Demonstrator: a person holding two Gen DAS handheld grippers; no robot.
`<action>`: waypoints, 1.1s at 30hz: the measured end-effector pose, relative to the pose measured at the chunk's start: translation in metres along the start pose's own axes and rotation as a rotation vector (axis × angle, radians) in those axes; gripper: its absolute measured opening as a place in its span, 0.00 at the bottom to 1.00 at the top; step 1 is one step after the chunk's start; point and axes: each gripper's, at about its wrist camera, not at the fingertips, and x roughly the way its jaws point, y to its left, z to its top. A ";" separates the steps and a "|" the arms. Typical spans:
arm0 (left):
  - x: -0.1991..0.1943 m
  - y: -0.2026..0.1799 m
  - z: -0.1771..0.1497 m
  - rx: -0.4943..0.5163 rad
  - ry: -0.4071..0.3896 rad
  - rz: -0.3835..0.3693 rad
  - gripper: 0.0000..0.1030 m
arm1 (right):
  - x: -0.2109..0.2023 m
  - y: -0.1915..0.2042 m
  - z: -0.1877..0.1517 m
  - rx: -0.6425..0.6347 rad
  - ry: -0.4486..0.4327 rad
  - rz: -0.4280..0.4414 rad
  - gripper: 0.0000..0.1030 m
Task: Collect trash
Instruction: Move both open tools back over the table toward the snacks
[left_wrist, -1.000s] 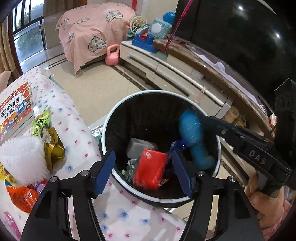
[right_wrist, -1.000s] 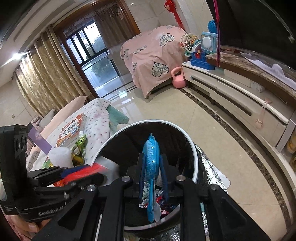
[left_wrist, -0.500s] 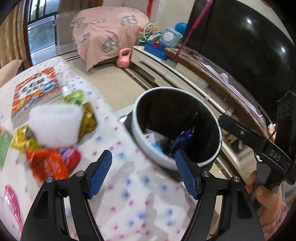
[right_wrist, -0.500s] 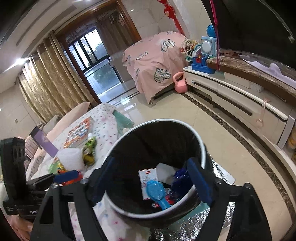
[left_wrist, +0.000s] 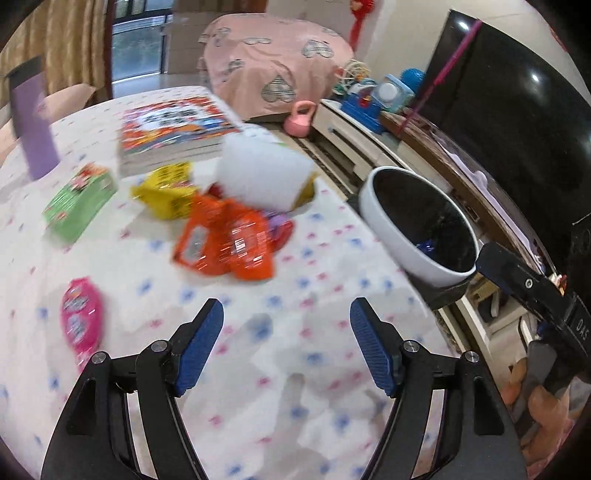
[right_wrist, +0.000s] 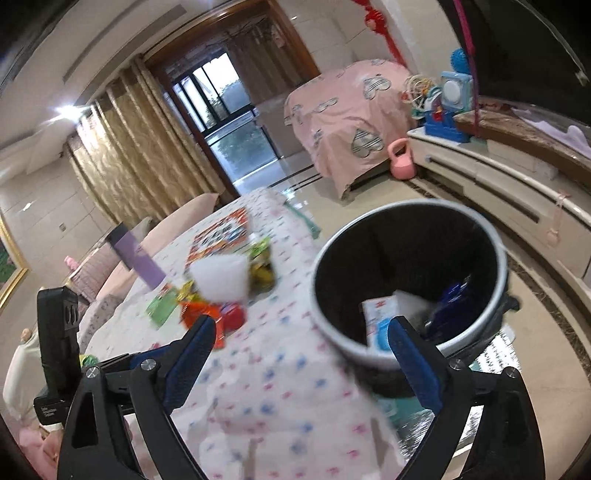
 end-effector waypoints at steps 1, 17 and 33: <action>-0.003 0.007 -0.003 -0.012 -0.001 0.006 0.71 | 0.001 0.004 -0.003 -0.002 0.005 0.004 0.92; -0.023 0.092 -0.026 -0.149 -0.013 0.081 0.71 | 0.046 0.063 -0.038 -0.057 0.071 0.038 0.92; -0.021 0.137 -0.008 -0.178 -0.029 0.148 0.71 | 0.091 0.109 -0.040 -0.109 0.137 0.072 0.79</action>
